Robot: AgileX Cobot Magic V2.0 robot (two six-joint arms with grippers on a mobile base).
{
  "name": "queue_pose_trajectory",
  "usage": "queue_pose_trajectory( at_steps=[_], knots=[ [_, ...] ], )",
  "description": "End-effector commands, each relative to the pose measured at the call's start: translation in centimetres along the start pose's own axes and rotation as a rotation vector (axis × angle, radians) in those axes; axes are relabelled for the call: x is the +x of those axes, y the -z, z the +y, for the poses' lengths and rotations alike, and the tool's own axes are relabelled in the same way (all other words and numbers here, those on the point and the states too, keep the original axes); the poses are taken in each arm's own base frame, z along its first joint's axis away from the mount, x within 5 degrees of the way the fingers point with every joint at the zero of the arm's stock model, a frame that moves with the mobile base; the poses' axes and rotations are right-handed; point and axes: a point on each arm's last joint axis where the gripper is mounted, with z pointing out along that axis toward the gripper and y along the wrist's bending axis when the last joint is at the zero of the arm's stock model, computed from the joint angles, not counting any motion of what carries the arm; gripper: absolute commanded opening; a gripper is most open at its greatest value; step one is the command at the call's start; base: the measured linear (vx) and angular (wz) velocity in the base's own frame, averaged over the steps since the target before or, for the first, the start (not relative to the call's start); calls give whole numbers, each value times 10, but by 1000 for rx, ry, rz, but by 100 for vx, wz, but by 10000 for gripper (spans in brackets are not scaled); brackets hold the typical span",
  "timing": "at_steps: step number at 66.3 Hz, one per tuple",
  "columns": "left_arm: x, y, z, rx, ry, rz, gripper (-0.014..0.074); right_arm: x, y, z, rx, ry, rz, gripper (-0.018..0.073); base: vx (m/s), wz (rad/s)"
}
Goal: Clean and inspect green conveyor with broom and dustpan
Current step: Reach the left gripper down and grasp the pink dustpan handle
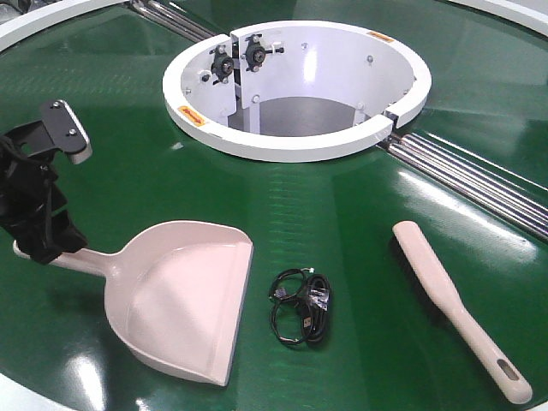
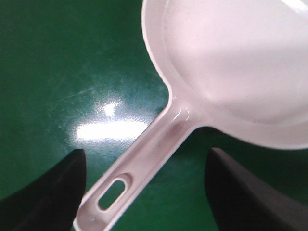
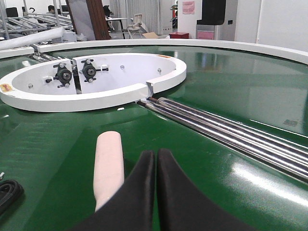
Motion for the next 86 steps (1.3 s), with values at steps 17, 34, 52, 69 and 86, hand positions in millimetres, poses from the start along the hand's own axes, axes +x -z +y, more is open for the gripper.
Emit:
queue_pose_trajectory(
  at_steps=[17, 34, 52, 69, 86],
  knots=[
    [-14, 5, 2, -110, -391, 56, 553, -1, 0, 0, -2, 15, -69, -10, 0, 0],
    [-15, -21, 4, -41, -410, 94, 580, -1, 0, 0, -2, 15, -69, -10, 0, 0],
    [-14, -37, 7, 7, -540, 118, 580, -1, 0, 0, -2, 15, -69, -10, 0, 0],
    [-14, -57, 8, 54, -563, 137, 580, -1, 0, 0, -2, 15, -69, -10, 0, 0],
    [-18, -74, 7, 61, -598, 153, 575, -1, 0, 0, -2, 15, -69, -10, 0, 0]
  ],
)
